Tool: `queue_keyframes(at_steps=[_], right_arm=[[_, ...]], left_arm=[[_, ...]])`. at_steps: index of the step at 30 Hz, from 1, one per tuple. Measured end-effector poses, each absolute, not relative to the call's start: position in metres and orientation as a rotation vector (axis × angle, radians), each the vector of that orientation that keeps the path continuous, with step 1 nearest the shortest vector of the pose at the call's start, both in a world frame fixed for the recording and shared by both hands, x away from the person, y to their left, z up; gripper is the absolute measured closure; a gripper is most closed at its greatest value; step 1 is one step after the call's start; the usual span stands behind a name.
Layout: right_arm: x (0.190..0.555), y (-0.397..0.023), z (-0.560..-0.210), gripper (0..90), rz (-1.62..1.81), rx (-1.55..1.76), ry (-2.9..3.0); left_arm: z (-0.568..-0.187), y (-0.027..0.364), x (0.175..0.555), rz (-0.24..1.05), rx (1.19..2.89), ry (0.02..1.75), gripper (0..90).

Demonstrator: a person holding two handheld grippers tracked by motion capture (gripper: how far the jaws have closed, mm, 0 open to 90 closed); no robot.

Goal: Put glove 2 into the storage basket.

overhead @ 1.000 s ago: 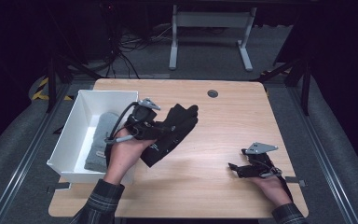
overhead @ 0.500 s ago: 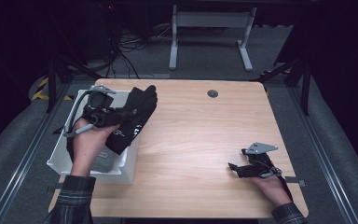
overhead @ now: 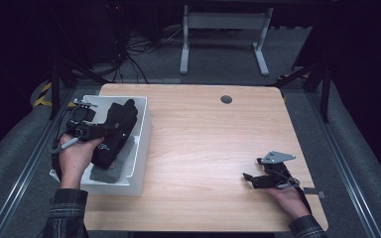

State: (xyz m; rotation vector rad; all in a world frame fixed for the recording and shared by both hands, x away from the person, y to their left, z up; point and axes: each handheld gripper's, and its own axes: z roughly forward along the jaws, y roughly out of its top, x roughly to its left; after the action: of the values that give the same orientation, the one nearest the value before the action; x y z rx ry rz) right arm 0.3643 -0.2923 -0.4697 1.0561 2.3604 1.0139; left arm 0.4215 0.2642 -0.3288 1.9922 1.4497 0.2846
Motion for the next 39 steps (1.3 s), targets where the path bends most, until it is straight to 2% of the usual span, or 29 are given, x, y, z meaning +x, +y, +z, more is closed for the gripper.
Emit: queue_keyframes(at_steps=[10, 14, 16, 20, 25, 31, 39], right_arm=[[0.364, -0.292, -0.470, 16.5, 1.014, 1.056, 2.361], [0.364, -0.292, -0.470, 16.5, 1.014, 1.055, 2.360], [0.364, -0.292, -0.470, 16.5, 1.014, 1.056, 2.360], [0.364, -0.292, -0.470, 16.5, 1.014, 1.055, 2.360], [0.364, -0.292, -0.470, 16.5, 1.014, 1.056, 2.361], [0.364, -0.292, -0.470, 16.5, 1.014, 1.056, 2.361], [0.365, -0.292, -0.470, 16.1, 1.013, 1.056, 2.363]], left_arm=[[-0.374, 0.265, 0.438, 0.286, 2.064, 1.566, 66.1], [-0.381, 0.267, 0.440, 0.310, 2.075, 1.585, 62.1], [-0.381, 0.268, 0.439, 0.319, 2.067, 1.586, 57.4], [-0.376, 0.269, 0.440, 0.343, 2.060, 1.582, 42.0], [-0.364, 0.267, 0.438, 0.362, 2.048, 1.545, 30.7], [-0.350, 0.260, 0.436, 0.378, 2.032, 1.493, 24.4], [-0.328, 0.235, 0.430, 0.342, 2.032, 1.351, 22.0]])
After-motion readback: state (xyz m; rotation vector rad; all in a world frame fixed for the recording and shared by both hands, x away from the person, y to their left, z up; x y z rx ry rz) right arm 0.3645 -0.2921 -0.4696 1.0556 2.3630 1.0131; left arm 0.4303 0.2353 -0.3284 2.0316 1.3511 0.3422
